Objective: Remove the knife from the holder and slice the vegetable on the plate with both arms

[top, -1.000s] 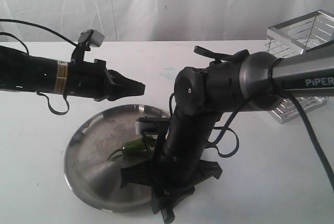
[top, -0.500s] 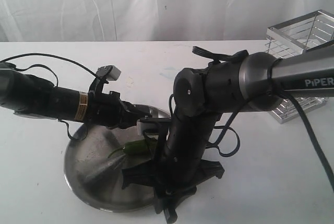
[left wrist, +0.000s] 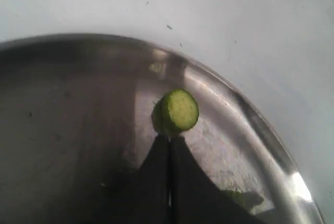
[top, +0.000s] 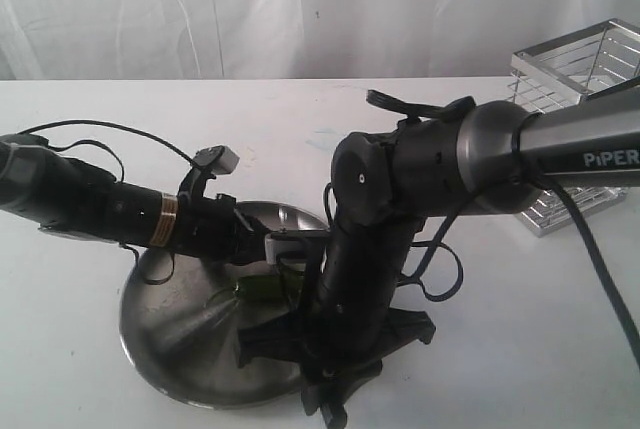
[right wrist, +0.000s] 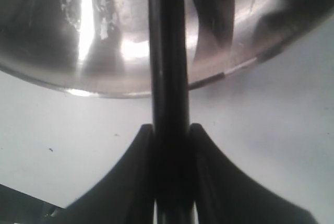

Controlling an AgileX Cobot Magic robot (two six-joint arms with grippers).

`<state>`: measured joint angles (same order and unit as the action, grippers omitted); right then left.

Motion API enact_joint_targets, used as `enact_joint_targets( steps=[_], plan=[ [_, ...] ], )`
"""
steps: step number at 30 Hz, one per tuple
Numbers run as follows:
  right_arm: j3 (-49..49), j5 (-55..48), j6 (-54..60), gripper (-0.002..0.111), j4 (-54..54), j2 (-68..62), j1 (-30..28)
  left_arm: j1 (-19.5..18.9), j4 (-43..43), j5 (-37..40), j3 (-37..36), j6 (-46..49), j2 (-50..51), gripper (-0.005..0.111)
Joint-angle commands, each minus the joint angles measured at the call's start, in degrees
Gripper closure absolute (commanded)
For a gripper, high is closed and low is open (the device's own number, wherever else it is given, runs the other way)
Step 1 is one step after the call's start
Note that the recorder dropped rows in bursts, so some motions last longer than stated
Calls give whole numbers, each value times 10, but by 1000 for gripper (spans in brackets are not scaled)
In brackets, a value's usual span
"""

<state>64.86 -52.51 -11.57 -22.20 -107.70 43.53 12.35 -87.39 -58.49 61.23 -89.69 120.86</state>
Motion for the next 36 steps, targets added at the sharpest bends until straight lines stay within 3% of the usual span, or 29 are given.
enact_joint_targets(
  steps=[1,13,20,29,36],
  plan=[
    [-1,13,-10,108,3,2,0,24,-86,46,-6,-44,20,107],
    [-51,20,-17,108,16,2,0,29,-125,76,-6,-134,20,107],
    [-51,14,-103,108,125,2,0,26,-108,73,-5,-134,0,107],
    [-49,9,-105,108,132,3,0,-29,-30,24,-5,-118,-83,107],
    [-49,14,-83,108,122,3,0,-30,-27,-37,-5,-106,-96,107]
  ],
)
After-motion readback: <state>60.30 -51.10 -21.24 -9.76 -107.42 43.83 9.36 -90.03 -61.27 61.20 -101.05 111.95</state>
